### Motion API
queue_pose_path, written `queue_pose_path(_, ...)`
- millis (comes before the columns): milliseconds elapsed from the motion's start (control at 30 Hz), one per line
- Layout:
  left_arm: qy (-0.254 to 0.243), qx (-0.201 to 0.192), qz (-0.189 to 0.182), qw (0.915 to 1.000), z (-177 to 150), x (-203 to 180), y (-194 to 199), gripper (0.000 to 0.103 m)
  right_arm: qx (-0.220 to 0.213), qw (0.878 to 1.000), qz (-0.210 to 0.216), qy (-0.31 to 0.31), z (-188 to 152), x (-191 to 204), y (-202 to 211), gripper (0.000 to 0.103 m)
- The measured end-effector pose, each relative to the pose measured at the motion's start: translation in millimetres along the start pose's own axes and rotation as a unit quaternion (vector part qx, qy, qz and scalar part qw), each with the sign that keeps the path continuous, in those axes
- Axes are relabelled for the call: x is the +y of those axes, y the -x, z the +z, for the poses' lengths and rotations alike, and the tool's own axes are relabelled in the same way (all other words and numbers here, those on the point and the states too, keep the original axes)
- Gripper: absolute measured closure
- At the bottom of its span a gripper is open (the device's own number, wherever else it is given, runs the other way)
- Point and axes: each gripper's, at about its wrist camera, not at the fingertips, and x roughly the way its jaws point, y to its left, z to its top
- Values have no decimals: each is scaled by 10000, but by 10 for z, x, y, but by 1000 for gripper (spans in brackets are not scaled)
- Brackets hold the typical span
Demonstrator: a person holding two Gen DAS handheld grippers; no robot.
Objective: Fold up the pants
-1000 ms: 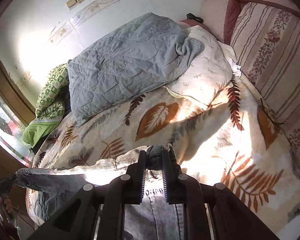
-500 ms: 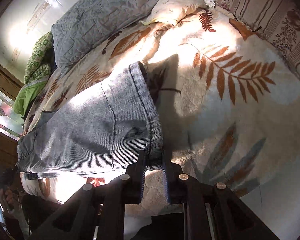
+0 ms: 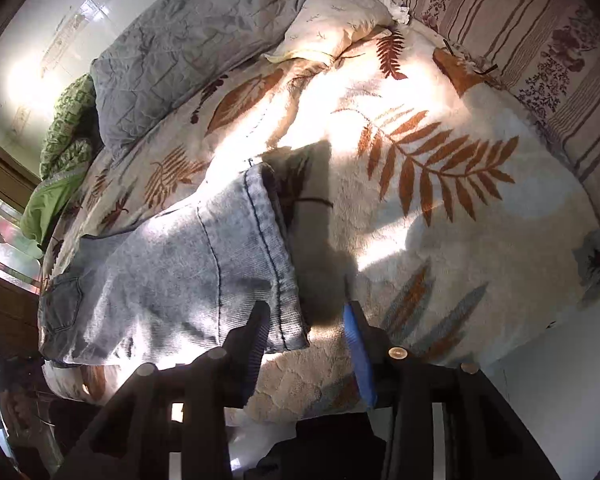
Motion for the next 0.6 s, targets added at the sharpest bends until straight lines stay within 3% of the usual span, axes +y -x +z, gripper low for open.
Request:
queue_pose_path(67,29,-276,127,9995,25,-6,167,72,-120,9999,76,52,125,67,14,45)
queue_pose_path(167,34,-839,204,9963,30,-66,442,61,-144,9965,775,-283,393,91,-70,45)
queue_pose_path(233,-263,-1050,177,9940,20,-227,522,44,108,9916,1144,-598,599,74,-248,45)
queue_pose_path(300,-642,-1114,163,9916,-6,-452,482,42,303,9894,1161,-822,775,67,-443,45)
queue_pose_path(400,-1094,-829,33,9905,-60,-787,211,42,512,9865,1171,-1027,940,76,-712,45)
queue_pose_path(467,-1300,-553,67,9899,-100,-978,-45,42,603,9842,1354,-968,995,129,-816,52)
queue_pose_path(500,-1386,-428,82,9894,-123,-1057,-173,42,645,9846,1359,-891,1017,171,-861,65)
queue_pose_path(600,-1699,-156,174,9852,-212,-1265,-517,42,867,9867,1186,-692,1048,239,-988,88)
